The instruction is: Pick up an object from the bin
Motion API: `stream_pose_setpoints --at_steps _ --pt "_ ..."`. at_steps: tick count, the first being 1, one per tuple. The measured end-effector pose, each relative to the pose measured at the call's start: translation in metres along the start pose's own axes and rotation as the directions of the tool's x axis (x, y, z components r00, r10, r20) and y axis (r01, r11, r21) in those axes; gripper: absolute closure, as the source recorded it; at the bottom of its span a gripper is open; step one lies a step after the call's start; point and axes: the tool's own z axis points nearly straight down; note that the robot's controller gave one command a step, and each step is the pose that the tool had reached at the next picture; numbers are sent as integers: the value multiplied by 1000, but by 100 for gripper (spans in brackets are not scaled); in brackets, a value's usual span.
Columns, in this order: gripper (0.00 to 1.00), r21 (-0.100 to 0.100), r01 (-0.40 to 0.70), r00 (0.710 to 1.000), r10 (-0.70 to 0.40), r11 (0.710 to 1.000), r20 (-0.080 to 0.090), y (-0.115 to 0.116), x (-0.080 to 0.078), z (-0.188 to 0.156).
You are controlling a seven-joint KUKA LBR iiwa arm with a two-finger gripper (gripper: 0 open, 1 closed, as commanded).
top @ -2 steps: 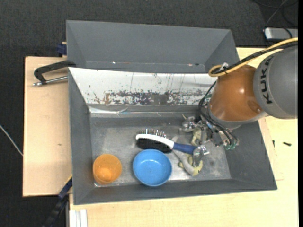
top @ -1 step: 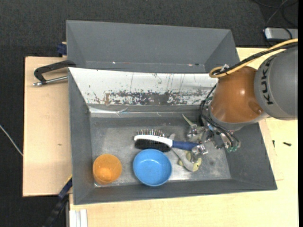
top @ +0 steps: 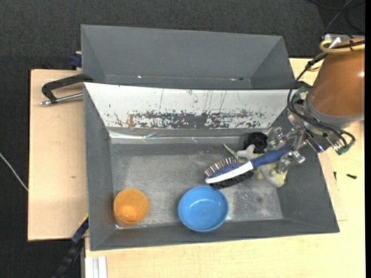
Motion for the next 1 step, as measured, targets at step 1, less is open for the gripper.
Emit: stream_pose_setpoints --at_steps 1 --pt "100 -2 -3 1000 3 1000 -1 -3 -3 -65"
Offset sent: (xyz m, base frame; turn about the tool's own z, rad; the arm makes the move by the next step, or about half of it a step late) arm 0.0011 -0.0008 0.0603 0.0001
